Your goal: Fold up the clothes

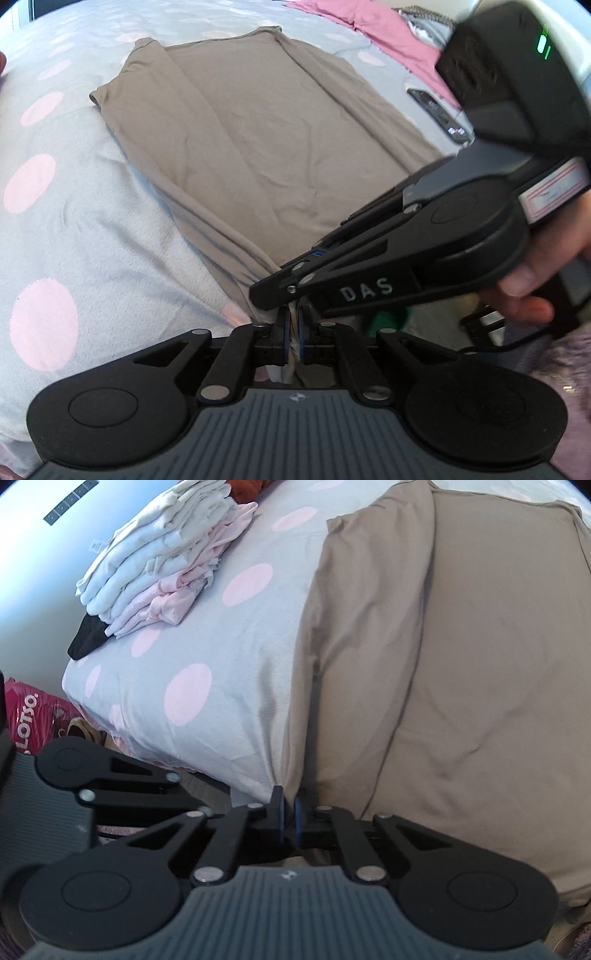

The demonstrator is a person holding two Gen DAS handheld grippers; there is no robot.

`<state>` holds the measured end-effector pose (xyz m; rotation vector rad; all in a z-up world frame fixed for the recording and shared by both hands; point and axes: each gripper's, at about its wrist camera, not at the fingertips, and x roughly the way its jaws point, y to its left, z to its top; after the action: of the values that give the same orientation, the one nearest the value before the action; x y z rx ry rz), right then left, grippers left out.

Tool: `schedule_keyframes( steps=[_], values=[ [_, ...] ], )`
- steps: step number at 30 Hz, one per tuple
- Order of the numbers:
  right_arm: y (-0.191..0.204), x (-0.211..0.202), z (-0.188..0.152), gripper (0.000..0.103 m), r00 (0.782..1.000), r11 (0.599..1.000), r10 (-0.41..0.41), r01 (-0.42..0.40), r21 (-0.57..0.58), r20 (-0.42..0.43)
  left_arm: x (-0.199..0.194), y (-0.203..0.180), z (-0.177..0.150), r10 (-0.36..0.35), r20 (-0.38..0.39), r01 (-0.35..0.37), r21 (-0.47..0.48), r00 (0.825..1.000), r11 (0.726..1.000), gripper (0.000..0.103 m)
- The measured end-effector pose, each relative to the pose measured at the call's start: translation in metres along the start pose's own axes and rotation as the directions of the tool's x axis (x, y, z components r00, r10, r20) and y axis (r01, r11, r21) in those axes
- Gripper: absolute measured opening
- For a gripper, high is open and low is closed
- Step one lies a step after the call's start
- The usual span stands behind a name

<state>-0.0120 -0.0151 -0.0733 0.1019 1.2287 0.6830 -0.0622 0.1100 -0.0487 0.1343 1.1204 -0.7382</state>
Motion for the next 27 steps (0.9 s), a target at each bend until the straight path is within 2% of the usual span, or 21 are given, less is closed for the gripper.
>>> schedule_keyframes(
  steps=[2, 4, 9, 11, 16, 19, 24, 27],
  values=[
    [-0.007, -0.003, -0.001, 0.006, 1.000, 0.999, 0.014, -0.014, 0.031, 0.000, -0.009, 0.008, 0.007, 0.001, 0.009, -0.001, -0.007, 1.000, 1.000, 0.024],
    [-0.014, -0.006, -0.001, 0.006, 1.000, 0.998, 0.023, -0.023, 0.051, 0.001, -0.017, 0.018, 0.015, 0.012, 0.018, -0.012, -0.012, 1.000, 1.000, 0.029],
    [-0.018, -0.009, 0.000, 0.006, 0.999, 0.998, 0.043, -0.043, 0.043, -0.003, -0.029, 0.063, 0.048, 0.029, 0.046, -0.024, -0.104, 0.999, 0.994, 0.034],
    [-0.017, -0.009, 0.001, 0.006, 0.999, 0.999, 0.045, -0.044, 0.027, -0.005, -0.028, 0.079, 0.064, 0.037, 0.068, -0.027, -0.143, 0.997, 0.989, 0.042],
    [-0.012, -0.011, 0.006, 0.006, 1.000, 1.000, 0.014, -0.013, 0.008, -0.027, -0.009, 0.131, 0.106, 0.064, 0.115, -0.033, -0.249, 0.991, 0.968, 0.043],
    [-0.013, -0.011, 0.010, 0.006, 0.999, 0.999, 0.019, -0.018, 0.027, -0.044, 0.011, 0.160, 0.125, 0.061, 0.147, -0.012, -0.316, 0.987, 0.949, 0.045],
    [-0.017, -0.010, 0.012, 0.006, 0.993, 0.994, 0.098, -0.095, 0.048, -0.059, 0.044, 0.212, 0.150, 0.085, 0.170, -0.005, -0.424, 0.982, 0.906, 0.045],
    [-0.019, -0.010, 0.012, 0.006, 0.992, 0.993, 0.111, -0.108, 0.055, -0.064, 0.057, 0.228, 0.156, 0.065, 0.219, 0.041, -0.447, 0.973, 0.894, 0.042]
  ],
)
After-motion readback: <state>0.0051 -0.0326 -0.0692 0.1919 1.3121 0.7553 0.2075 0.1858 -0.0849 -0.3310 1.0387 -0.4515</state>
